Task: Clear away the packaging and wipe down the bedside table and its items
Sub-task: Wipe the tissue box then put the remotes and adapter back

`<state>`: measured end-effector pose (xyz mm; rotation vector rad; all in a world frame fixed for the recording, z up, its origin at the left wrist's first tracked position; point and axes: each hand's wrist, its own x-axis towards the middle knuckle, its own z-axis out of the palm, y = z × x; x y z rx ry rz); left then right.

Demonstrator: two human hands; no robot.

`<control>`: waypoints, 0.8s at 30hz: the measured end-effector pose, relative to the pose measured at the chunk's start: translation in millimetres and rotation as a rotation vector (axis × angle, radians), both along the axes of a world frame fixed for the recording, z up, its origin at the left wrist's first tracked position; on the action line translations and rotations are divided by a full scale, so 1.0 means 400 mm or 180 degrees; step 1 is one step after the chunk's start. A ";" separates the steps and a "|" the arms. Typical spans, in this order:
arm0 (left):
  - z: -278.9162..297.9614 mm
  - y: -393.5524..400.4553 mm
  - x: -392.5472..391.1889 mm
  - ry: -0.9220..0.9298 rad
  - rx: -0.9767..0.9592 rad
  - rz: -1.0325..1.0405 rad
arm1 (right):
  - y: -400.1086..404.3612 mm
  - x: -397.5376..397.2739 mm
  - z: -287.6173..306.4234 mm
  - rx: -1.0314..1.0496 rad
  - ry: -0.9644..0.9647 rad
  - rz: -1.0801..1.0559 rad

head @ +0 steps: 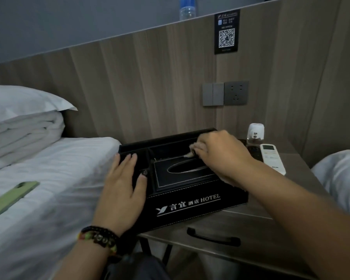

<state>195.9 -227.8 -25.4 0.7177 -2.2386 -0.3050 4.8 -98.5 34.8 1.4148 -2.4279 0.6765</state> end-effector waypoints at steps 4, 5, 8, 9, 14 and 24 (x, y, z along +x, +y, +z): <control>-0.003 -0.004 0.003 0.0148 0.0139 -0.0243 | -0.048 0.008 -0.003 0.0152 -0.0141 0.0340; -0.004 -0.005 0.003 0.0143 0.0153 -0.0268 | -0.066 0.023 -0.001 0.0178 -0.0124 0.0451; -0.005 -0.006 0.004 0.0057 0.0136 -0.0272 | -0.122 0.075 0.000 0.0278 -0.0010 0.0711; -0.004 -0.007 0.004 0.0042 0.0111 -0.0265 | -0.139 0.087 0.000 0.0320 0.0018 0.0773; -0.007 -0.005 0.003 0.0052 -0.0064 -0.0188 | -0.148 0.102 0.009 0.0496 0.0052 0.1021; -0.028 0.014 0.019 0.0086 -0.0131 -0.0102 | 0.019 0.175 0.005 0.0853 0.0959 0.1679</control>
